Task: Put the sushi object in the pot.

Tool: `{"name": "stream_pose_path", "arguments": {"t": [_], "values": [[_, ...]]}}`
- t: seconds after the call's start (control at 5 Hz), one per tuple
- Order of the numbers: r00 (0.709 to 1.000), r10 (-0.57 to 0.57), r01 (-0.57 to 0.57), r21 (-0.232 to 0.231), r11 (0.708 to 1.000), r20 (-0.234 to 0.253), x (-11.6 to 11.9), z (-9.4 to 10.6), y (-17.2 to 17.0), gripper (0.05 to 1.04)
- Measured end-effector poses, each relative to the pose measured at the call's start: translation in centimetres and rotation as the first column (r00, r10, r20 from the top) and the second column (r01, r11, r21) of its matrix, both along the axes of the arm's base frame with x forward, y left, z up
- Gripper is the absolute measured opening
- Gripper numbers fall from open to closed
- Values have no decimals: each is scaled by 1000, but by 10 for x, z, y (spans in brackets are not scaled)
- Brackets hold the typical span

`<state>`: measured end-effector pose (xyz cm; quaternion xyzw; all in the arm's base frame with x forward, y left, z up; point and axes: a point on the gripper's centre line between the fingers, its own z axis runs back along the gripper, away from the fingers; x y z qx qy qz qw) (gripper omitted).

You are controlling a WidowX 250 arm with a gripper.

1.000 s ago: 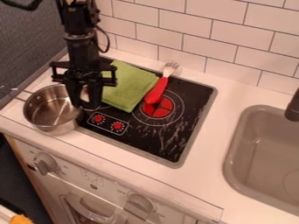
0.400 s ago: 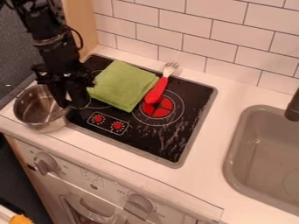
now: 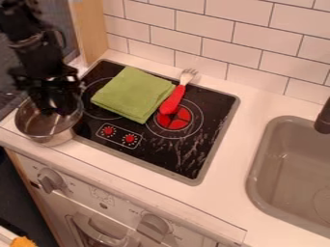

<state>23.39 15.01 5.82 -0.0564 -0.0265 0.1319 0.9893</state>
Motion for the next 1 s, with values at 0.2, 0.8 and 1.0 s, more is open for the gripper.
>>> {"name": "stream_pose_path", "arguments": {"t": [0.2,0.8,1.0], "values": [[996,65,-64,4,998,-67,-2,-9,14,386],[984,-171,165,113,980,53,37,32,-29,995],[974,-213,202,131,971,79,44,47,-34,1004]]}}
